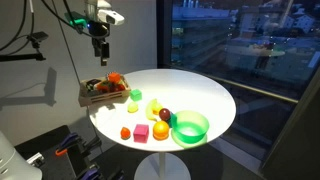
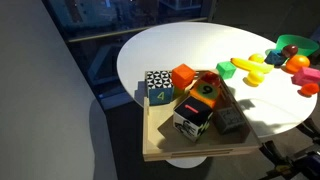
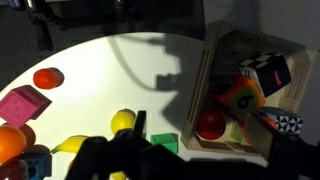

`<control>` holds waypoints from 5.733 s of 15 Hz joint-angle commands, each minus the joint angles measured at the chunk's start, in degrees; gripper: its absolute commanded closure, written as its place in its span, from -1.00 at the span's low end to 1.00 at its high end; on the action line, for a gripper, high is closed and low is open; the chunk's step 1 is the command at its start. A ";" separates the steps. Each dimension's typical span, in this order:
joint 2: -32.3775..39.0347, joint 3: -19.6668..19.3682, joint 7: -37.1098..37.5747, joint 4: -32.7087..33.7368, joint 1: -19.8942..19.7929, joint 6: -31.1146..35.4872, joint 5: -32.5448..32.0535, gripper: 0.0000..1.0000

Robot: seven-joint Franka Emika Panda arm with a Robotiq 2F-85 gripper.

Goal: Pick up the lime green block and put it on top of both the soft block with the number six on it and the red round toy

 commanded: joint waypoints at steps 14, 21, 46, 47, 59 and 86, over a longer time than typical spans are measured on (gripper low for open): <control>3.98 1.25 1.24 1.93 -2.17 6.95 -1.61 -1.00; 9.89 2.51 4.80 4.78 -3.14 15.17 -6.68 -1.00; 28.14 2.78 11.81 5.83 -0.51 32.88 -20.85 -1.00; 28.29 2.74 11.81 5.99 -0.51 32.88 -20.85 -1.00; 31.81 2.58 13.33 6.80 0.35 35.67 -22.58 -1.00; 45.91 -2.02 11.89 13.37 6.59 45.10 -21.66 0.02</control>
